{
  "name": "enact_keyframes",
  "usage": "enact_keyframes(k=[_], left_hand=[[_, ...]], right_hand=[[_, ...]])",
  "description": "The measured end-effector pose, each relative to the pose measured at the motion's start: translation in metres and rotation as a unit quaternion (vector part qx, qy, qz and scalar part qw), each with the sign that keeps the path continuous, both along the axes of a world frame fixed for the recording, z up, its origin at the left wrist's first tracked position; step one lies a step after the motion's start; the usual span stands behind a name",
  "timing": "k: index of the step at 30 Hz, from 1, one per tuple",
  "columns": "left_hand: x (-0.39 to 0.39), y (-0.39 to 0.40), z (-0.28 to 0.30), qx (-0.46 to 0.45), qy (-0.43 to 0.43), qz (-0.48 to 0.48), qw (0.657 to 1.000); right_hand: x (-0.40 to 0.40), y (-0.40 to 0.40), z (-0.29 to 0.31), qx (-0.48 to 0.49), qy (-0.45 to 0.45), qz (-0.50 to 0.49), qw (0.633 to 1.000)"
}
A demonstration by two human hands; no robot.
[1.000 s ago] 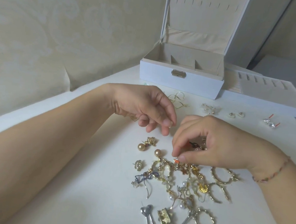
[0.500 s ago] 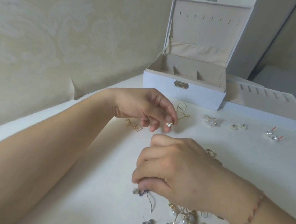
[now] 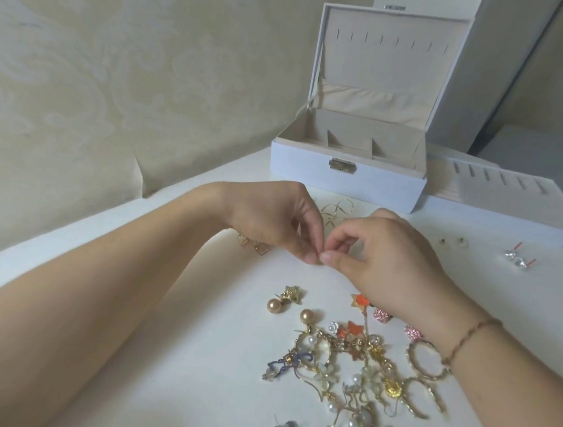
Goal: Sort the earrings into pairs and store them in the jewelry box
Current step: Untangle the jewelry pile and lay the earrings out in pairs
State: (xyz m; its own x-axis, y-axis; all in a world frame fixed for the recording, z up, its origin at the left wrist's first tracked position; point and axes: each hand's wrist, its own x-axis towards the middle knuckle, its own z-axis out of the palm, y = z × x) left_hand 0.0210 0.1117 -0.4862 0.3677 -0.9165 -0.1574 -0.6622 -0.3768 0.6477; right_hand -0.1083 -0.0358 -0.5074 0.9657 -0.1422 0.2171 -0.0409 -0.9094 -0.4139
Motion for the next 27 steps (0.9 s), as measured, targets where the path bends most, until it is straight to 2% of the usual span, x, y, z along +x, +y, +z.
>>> enact_keyframes(k=[8,12,15,19,23,27], left_hand=[[0.008,0.003,-0.002,0.007,-0.011,0.004,1.0],[0.012,0.005,-0.002,-0.006,-0.011,0.009,1.0],[0.011,0.007,-0.004,-0.038,-0.003,0.006,0.999],[0.015,0.011,-0.002,-0.081,0.061,0.005,0.995],[0.017,0.008,-0.003,-0.15,0.068,0.039,0.985],[0.011,0.004,-0.002,-0.168,0.08,0.04,0.982]], right_hand=[[0.002,0.006,-0.001,0.002,0.007,0.023,1.0],[0.004,0.0,-0.002,0.01,-0.02,0.039,0.999],[0.0,-0.004,0.0,-0.009,-0.038,0.077,0.996],[-0.008,-0.001,0.001,-0.017,-0.062,0.128,0.99],[-0.006,0.006,-0.001,-0.039,-0.029,0.245,0.968],[-0.001,0.009,-0.002,-0.064,-0.005,0.253,0.965]])
